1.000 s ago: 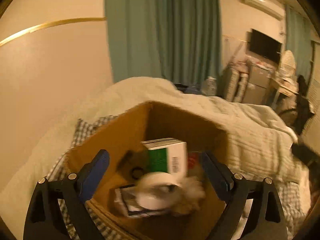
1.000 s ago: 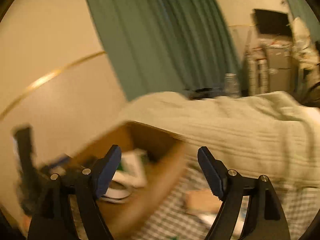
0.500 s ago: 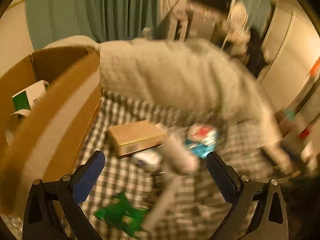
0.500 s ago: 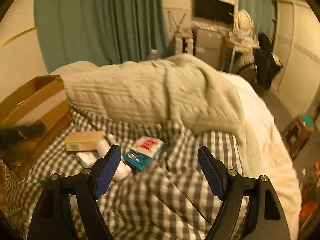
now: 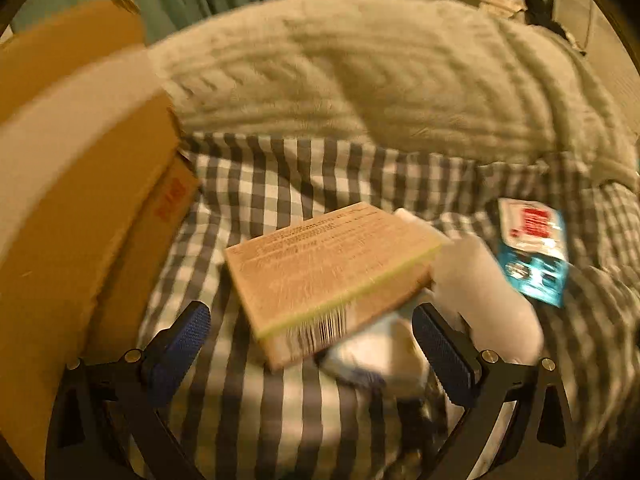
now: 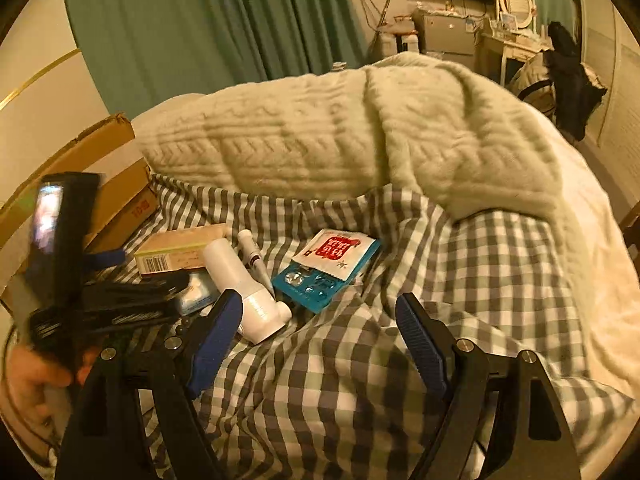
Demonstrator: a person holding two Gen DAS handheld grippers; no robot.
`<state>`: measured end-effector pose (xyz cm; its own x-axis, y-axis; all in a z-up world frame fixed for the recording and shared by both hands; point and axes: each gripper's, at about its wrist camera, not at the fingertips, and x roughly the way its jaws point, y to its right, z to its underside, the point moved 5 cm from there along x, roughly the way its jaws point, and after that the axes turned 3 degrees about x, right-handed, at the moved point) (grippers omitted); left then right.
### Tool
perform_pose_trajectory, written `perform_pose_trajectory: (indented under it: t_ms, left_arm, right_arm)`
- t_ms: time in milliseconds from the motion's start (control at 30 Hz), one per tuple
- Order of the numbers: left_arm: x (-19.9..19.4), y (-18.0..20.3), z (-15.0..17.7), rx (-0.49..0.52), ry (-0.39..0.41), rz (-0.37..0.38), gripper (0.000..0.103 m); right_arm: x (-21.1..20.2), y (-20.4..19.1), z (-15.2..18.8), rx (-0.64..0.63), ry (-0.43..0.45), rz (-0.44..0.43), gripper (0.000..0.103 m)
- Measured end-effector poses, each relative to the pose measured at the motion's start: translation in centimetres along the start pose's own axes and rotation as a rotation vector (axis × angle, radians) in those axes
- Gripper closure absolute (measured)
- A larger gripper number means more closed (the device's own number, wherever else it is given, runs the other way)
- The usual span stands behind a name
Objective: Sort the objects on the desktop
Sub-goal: 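Grasp the tan medicine box with the left tool and lift it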
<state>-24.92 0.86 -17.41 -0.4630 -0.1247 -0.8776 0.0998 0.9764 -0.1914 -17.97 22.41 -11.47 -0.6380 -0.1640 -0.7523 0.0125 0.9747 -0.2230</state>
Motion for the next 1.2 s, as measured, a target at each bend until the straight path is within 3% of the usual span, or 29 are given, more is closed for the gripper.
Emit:
perform_pose_trajectory:
  t_ms: [167, 300, 400, 467, 600, 767, 833, 900, 1033, 1067, 1200]
  left_arm:
    - [2.9, -1.4, -1.0, -0.147, -0.107, 0.187, 0.000]
    - [4.2, -2.3, -1.7, -0.199, -0.163, 0.293, 0.000]
    - [4.7, -1.7, -1.9, -0.140, -0.155, 0.274, 0.000]
    - [4.6, -1.2, -1.7, -0.118, -0.142, 0.249, 0.000]
    - [4.7, 0.8, -0.9, -0.004, -0.144, 0.240, 0.000]
    - [3.7, 2.0, -0.4, 0.047, -0.108, 0.252, 0.020]
    - [3.7, 1.8, -0.1, 0.040, -0.103, 0.274, 0.027]
    - [3.4, 1.4, 0.0, 0.039, -0.099, 0.275, 0.028]
    - [2.5, 1.8, -0.5, 0.056, -0.084, 0.261, 0.034]
    - [2.3, 1.9, -0.3, 0.062, -0.077, 0.255, 0.035]
    - [0.0, 2.8, -0.4, 0.077, -0.048, 0.227, 0.040]
  right_arm:
    - [-0.1, 0.3, -0.2, 0.006, 0.008, -0.002, 0.024]
    - [1.1, -0.2, -1.4, -0.051, -0.027, -0.005, 0.024]
    - [2.2, -1.1, -3.1, -0.141, -0.037, -0.030, 0.024]
    - [3.6, -1.7, -4.0, -0.251, -0.076, -0.010, 0.024]
    - [6.5, -2.3, -3.8, -0.347, -0.163, -0.035, 0.024]
    - [9.9, -1.9, -2.9, -0.369, -0.243, 0.002, 0.025]
    - [10.4, -1.5, -2.6, -0.353, -0.259, 0.001, 0.031]
    - [10.9, -1.0, -2.3, -0.338, -0.272, 0.001, 0.057]
    - [11.0, -0.9, -1.6, -0.350, -0.272, 0.030, 0.080]
    - [11.0, -1.0, -1.5, -0.359, -0.266, 0.041, 0.092]
    - [10.5, -0.8, -1.1, -0.353, -0.248, 0.045, 0.098]
